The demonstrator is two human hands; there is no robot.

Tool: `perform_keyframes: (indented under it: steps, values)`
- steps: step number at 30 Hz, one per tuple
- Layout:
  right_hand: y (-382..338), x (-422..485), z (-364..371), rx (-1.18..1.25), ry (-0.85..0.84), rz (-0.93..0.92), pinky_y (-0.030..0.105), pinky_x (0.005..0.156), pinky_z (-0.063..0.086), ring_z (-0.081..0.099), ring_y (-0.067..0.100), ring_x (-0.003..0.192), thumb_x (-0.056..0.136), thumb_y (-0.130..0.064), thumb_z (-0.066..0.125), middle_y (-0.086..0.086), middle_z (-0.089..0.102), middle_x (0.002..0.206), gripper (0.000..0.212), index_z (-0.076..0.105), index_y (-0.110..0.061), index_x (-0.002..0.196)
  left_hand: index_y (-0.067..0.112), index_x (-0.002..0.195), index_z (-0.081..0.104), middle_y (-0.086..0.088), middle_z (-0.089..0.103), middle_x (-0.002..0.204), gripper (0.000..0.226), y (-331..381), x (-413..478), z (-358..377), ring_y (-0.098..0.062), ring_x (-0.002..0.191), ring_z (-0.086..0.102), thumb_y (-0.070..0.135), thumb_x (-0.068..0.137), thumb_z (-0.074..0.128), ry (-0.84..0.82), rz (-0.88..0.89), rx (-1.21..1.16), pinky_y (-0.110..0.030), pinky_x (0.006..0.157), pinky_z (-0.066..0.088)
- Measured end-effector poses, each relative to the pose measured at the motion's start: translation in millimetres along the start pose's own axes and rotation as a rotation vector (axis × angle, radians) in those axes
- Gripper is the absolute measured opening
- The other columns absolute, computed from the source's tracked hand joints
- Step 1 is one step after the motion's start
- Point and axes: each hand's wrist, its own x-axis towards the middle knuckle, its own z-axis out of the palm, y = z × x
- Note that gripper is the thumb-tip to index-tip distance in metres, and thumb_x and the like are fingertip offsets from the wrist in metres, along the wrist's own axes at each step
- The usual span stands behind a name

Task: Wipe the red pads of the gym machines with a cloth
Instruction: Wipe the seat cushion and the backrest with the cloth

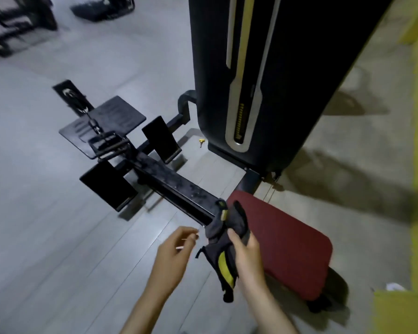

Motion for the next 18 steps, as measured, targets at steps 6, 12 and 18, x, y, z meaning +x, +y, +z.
perform_keyframes:
  steps: [6, 12, 18]
  values:
    - [-121, -122, -16, 0.174, 0.068, 0.293, 0.053, 0.111, 0.045, 0.059, 0.026, 0.125, 0.087, -0.050, 0.074, -0.001, 0.063, 0.132, 0.045, 0.059, -0.031, 0.125, 0.043, 0.129, 0.057, 0.031, 0.061, 0.121, 0.031, 139, -74, -31, 0.003, 0.112, 0.060, 0.046, 0.098, 0.062, -0.208, 0.001, -0.049, -0.022, 0.093, 0.052]
    - [-177, -195, -22, 0.227, -0.069, 0.244, 0.054, 0.110, 0.046, 0.065, 0.027, 0.120, 0.084, -0.056, 0.069, 0.006, 0.071, 0.125, 0.044, 0.066, -0.029, 0.119, 0.042, 0.135, 0.052, 0.024, 0.058, 0.128, 0.052, 210, -128, -61, -0.002, 0.081, 0.063, 0.064, 0.089, 0.064, -0.189, 0.026, 0.012, -0.023, 0.068, 0.054]
    - [-191, -235, 14, 0.161, -0.318, 0.245, 0.031, 0.091, 0.055, 0.072, 0.013, 0.108, 0.107, -0.040, 0.039, 0.004, 0.076, 0.115, 0.037, 0.070, -0.022, 0.118, 0.036, 0.107, 0.055, 0.018, 0.069, 0.098, 0.041, 221, -155, -87, 0.001, 0.086, 0.066, 0.060, 0.081, 0.076, 0.046, -0.003, -0.028, -0.026, 0.070, 0.058]
